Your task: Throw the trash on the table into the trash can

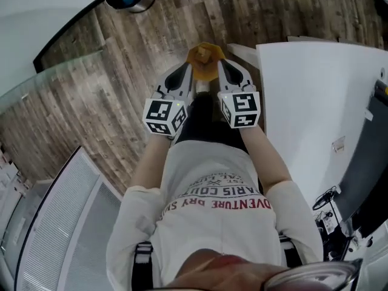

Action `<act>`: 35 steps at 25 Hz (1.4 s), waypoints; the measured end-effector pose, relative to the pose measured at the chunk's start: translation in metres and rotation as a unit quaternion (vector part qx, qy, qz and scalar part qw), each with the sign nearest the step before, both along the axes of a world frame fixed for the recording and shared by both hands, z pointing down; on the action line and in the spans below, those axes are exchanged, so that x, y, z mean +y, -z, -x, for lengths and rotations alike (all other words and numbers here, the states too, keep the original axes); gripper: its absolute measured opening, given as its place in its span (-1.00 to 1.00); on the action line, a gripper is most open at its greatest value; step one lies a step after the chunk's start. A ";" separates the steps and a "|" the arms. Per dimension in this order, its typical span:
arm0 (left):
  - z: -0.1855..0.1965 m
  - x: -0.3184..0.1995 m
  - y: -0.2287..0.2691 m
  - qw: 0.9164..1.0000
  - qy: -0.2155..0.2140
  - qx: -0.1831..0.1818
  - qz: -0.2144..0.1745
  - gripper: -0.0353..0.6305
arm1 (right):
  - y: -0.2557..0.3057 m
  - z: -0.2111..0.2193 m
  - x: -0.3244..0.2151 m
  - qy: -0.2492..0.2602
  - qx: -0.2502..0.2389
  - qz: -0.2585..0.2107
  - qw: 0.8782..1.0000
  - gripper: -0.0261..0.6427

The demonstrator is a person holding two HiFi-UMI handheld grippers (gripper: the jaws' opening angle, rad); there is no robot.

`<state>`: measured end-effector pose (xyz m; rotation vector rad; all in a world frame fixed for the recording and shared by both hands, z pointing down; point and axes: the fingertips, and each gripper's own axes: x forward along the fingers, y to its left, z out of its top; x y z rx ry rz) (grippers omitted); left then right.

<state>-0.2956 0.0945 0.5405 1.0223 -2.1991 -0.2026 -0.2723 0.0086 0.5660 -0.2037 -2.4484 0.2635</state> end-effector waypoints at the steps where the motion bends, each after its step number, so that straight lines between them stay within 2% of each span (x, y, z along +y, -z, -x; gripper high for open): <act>1: 0.000 -0.013 0.018 1.000 -0.017 -0.011 -0.004 -0.82 | 0.026 0.000 -0.011 -0.011 -0.019 -0.001 1.000 -0.85; 5: -0.014 -0.069 0.082 0.996 -0.074 -0.046 -0.023 -0.82 | 0.108 -0.022 -0.065 -0.062 -0.069 -0.011 0.996 -0.84; 7: -0.028 -0.102 0.111 0.991 -0.109 -0.062 -0.037 -0.82 | 0.140 -0.045 -0.098 -0.102 -0.088 -0.018 0.991 -0.84; 9: -0.050 -0.139 0.139 0.983 -0.153 -0.079 -0.056 -0.82 | 0.167 -0.075 -0.132 -0.149 -0.107 -0.033 0.982 -0.84; 12: -0.103 -0.193 0.182 0.966 -0.217 -0.110 -0.091 -0.82 | 0.198 -0.137 -0.180 -0.222 -0.125 -0.054 0.966 -0.84; 16: -0.193 -0.263 0.226 0.935 -0.304 -0.116 -0.139 -0.82 | 0.226 -0.233 -0.236 -0.322 -0.138 -0.065 0.934 -0.84; 20: -0.281 -0.304 0.252 0.900 -0.384 -0.127 -0.161 -0.83 | 0.249 -0.332 -0.265 -0.392 -0.144 -0.095 0.903 -0.84; 23: -0.342 -0.326 0.264 0.871 -0.441 -0.130 -0.176 -0.82 | 0.261 -0.410 -0.278 -0.459 -0.149 -0.111 0.869 -0.84; 26: -0.401 -0.336 0.272 0.833 -0.498 -0.147 -0.192 -0.82 | 0.265 -0.482 -0.280 -0.529 -0.150 -0.124 0.826 -0.84; 28: -0.435 -0.337 0.276 0.812 -0.526 -0.154 -0.200 -0.82 | 0.269 -0.521 -0.278 -0.567 -0.151 -0.131 0.799 -0.84; 32: -0.485 -0.332 0.290 0.783 -0.561 -0.162 -0.215 -0.82 | 0.285 -0.578 -0.267 -0.610 -0.159 -0.159 0.760 -0.84; 35: -0.506 -0.335 0.304 0.770 -0.572 -0.170 -0.227 -0.82 | 0.294 -0.609 -0.262 -0.633 -0.162 -0.171 0.737 -0.84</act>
